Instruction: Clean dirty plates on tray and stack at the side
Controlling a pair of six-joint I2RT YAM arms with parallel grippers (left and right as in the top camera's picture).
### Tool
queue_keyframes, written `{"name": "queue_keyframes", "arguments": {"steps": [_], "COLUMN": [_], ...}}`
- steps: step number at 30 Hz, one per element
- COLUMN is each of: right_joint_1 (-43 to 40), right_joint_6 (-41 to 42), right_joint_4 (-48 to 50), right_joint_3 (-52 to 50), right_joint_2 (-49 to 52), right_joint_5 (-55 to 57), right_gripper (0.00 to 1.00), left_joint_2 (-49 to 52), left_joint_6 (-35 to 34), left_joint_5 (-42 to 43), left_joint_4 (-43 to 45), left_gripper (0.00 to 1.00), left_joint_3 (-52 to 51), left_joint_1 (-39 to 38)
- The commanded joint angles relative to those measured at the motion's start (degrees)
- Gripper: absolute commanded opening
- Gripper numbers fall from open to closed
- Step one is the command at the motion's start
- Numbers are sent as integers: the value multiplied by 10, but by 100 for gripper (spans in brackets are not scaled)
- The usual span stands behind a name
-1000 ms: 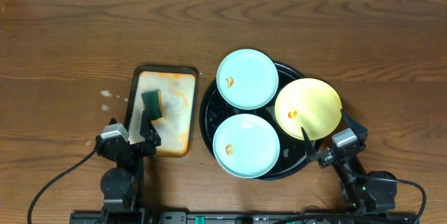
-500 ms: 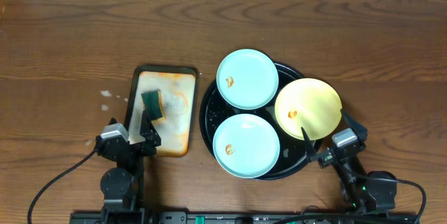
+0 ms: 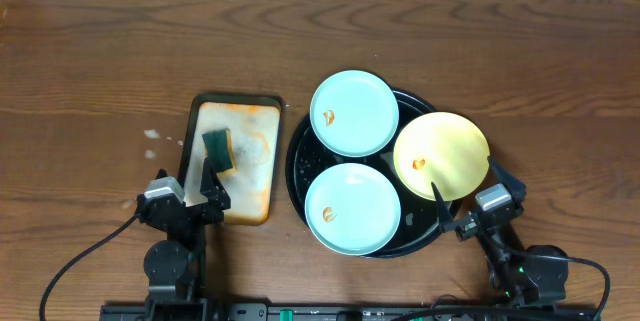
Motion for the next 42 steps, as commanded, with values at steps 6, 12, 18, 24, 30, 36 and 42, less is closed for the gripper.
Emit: {"name": "queue_keyframes", "arguments": {"steps": [6,12,18,24,30,36,42], "right_joint_1": [-5,-5,-5,-5,-5,-5,-5], "right_joint_6": [-6,-6,-6,-6,-5,3,25], "right_joint_4": [0,0,0,1,0,42,59], "right_joint_3": [-3,-3,-3,-3,-3,-3,-2], "right_joint_2": [1,1,1,1,1,1,1], "right_joint_5": [0,0,0,0,0,-101,-177], "right_gripper": [99,99,99,99,99,99,99], "left_joint_2": [0,0,0,0,0,0,0], "left_joint_6": [-3,-3,-3,-3,-3,-9,-50], "left_joint_5": [-11,-11,-11,-11,-9,83,168], "left_joint_4": [-26,-26,-26,-26,-26,-25,-9], "left_gripper": [83,83,83,83,83,83,83], "left_joint_3": [-8,-8,-8,-8,-8,-8,-5], "left_joint_1": [0,0,0,0,0,0,0]}}
